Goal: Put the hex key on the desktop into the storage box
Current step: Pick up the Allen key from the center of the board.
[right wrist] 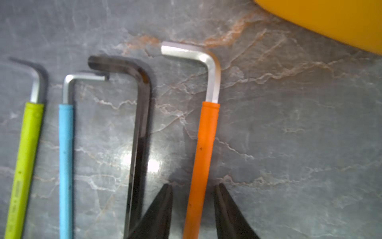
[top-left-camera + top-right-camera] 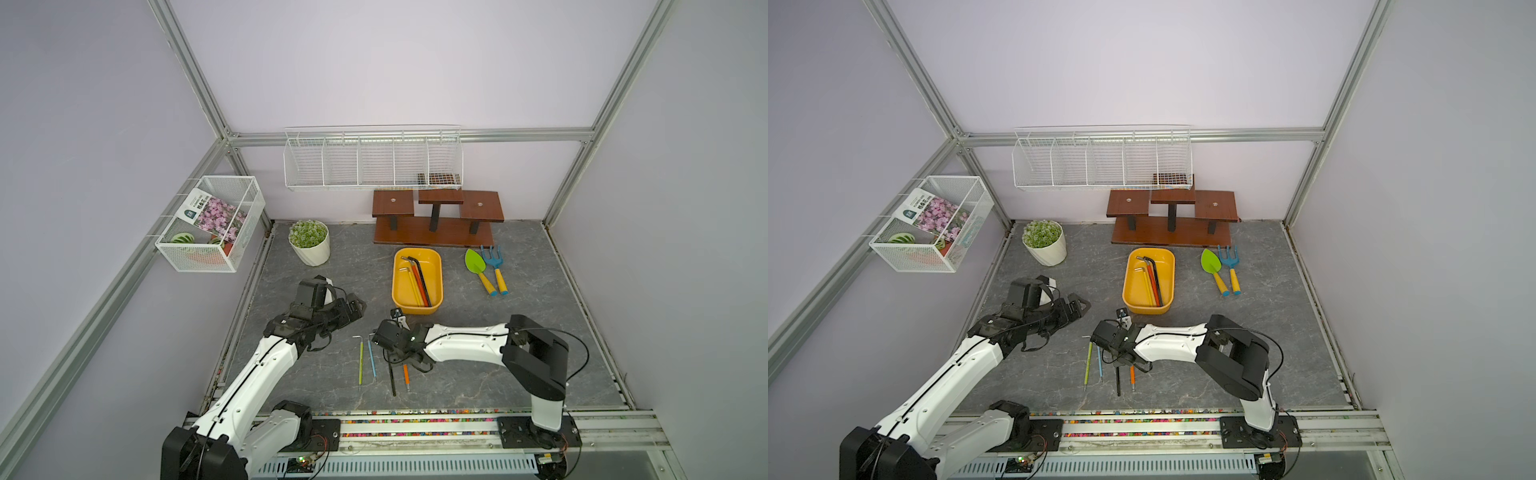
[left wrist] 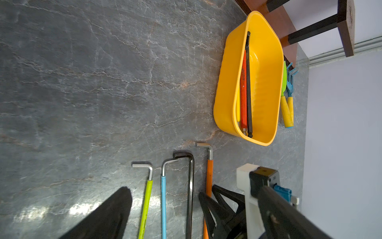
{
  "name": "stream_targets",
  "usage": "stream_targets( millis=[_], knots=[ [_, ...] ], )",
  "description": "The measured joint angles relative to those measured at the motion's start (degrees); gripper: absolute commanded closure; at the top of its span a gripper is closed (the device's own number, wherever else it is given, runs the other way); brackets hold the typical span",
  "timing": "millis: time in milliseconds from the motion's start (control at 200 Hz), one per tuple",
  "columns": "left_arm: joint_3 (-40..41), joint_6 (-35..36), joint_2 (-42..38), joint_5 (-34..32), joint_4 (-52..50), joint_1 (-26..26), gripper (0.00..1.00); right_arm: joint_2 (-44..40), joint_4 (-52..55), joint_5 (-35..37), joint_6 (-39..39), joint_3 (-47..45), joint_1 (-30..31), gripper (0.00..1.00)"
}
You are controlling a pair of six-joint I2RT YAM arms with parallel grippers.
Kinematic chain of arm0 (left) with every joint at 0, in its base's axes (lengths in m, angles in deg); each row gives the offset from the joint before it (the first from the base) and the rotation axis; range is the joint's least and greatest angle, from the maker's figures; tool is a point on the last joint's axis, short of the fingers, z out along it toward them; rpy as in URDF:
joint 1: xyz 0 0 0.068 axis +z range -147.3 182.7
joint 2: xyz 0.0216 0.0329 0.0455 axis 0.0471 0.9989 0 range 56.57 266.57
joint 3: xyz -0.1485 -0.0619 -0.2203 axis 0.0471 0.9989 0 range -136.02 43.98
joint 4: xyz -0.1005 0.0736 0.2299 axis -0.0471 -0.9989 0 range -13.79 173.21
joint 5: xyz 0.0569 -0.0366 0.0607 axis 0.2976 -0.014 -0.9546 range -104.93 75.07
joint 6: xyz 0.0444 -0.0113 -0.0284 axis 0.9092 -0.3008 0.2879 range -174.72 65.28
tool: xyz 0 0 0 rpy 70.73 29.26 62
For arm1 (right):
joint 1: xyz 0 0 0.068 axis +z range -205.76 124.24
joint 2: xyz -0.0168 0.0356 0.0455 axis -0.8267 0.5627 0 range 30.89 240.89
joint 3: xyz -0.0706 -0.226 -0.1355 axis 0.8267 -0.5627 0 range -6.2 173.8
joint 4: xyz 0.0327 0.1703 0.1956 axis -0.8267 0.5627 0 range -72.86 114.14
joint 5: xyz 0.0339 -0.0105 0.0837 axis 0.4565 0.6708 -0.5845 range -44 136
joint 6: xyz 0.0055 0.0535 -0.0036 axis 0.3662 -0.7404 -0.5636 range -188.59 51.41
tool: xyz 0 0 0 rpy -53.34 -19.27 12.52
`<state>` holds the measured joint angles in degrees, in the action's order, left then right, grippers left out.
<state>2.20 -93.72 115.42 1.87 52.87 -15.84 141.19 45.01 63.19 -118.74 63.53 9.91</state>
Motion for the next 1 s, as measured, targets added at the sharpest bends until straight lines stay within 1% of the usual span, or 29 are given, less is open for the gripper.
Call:
stream_targets(
  millis=[260, 460, 620, 790, 999],
  knots=[
    [0.0, -0.26, -0.07, 0.13, 0.0, 0.0, 0.0, -0.59, -1.7, 1.27, -1.2, -1.4, 0.0, 0.88],
    [-0.72, -1.03, 0.76, 0.13, -1.14, -0.28, 0.0, -2.1, -1.49, 1.46, -1.25, -2.99, 0.0, 0.97],
    [-3.8, -1.05, 1.46, -0.22, -2.6, -1.16, 0.0, -4.13, 0.24, 1.49, -0.26, -3.37, 0.0, 1.0],
    [-7.08, -1.27, 1.49, -0.5, -2.62, -1.77, 0.0, -10.05, 0.96, 2.32, 1.09, -3.89, 0.0, 1.0],
    [-11.37, -1.46, 4.66, -1.57, -3.13, -5.66, 0.0, -16.68, 0.98, 2.97, 2.97, -5.29, 0.0, 1.0]
  ],
)
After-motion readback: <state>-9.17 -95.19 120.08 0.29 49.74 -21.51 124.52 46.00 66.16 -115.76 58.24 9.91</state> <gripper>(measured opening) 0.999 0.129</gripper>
